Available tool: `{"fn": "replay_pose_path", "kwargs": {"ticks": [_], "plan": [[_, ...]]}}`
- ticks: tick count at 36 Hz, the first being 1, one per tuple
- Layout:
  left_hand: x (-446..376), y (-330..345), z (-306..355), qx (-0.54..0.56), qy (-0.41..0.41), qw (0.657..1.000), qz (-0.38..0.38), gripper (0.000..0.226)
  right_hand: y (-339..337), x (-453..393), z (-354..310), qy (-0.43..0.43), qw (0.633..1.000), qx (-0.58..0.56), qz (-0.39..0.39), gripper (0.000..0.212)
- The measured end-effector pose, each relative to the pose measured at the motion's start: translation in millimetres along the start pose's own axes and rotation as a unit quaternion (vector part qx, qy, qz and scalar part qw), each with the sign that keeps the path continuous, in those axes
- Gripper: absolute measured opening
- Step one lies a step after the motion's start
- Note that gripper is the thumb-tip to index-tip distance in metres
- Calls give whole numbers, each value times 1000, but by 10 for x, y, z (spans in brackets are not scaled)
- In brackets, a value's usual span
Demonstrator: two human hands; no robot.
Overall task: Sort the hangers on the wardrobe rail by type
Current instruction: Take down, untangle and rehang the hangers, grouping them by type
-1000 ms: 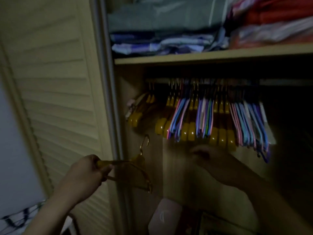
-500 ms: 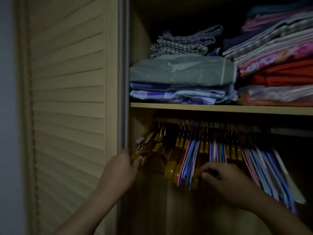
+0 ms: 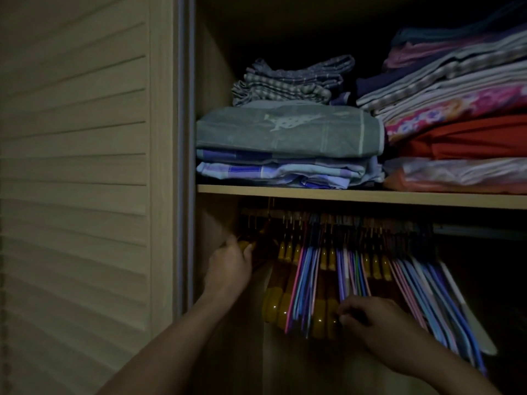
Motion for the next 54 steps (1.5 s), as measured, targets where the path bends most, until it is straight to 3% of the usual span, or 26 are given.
{"fn": "replay_pose_path", "kwargs": {"ticks": [17,26,32,37,41,48,54], "plan": [[74,287,-310,8,-63,998,-17,50,22,-47,-33,-18,1000,-16,-6,12],[147,356,-431,-114,-83,985,-95,54,-1,-2,-56,-33,999,-22,1,14],[369,119,-127,-244,12,965,-94,40,-67,167,62,-29,998,-41,32,16],[548,3,541,-142,126,980,-66,19,-152,307,220,-15,996,-42,71,15],[631,32,1073,-69,227,971,-18,18,-236,469,452,1,987,-69,146,12],[597,106,1731,-66,341,936,53,67,-360,887,975,96,957,-118,248,19],[235,149,2043,-125,326,935,71,91,-441,930,1462,196,911,-119,344,14]]}}
Point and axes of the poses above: each hand's wrist, its own x-axis away from the middle knuckle, its own y-axis out of the palm, z = x × y, the point moved 2 cm from there along -x, towards the middle knuckle
